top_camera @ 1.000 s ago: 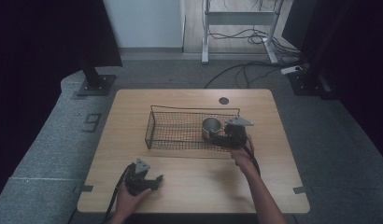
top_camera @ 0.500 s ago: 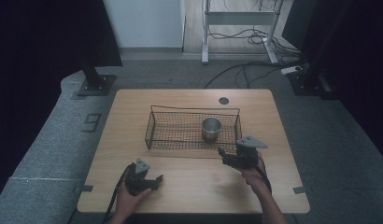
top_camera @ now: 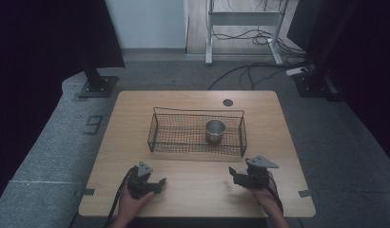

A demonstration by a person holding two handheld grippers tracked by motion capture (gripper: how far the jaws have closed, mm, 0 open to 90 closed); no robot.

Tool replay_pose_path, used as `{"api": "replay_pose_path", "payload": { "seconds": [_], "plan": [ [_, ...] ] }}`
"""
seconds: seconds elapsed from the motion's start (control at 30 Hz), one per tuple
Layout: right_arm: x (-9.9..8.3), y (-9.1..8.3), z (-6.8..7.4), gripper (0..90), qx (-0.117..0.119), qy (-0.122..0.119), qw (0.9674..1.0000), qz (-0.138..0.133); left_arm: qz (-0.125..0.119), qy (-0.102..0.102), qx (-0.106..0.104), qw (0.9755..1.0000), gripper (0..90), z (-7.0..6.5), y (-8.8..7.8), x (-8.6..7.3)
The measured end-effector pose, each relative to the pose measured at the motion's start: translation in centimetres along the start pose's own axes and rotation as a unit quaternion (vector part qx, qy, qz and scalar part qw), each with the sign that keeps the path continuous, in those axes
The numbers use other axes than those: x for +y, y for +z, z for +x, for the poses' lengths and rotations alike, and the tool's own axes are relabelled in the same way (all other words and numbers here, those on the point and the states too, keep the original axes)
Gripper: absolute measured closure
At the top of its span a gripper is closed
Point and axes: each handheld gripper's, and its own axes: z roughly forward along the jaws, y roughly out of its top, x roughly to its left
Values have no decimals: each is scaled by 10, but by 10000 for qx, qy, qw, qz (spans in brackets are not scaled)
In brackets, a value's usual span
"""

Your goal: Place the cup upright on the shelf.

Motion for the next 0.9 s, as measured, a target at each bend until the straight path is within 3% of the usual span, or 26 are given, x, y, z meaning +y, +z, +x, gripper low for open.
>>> {"api": "replay_pose_path", "payload": {
  "seconds": [0.23,0.9],
  "plan": [
    [-18,6,0,205,42,1,9996,285,1,2,0,10000,167,0,0,0],
    [-25,10,-5,200,-97,109,9992,384,1,4,0,10000,167,0,0,0]
  ]
}}
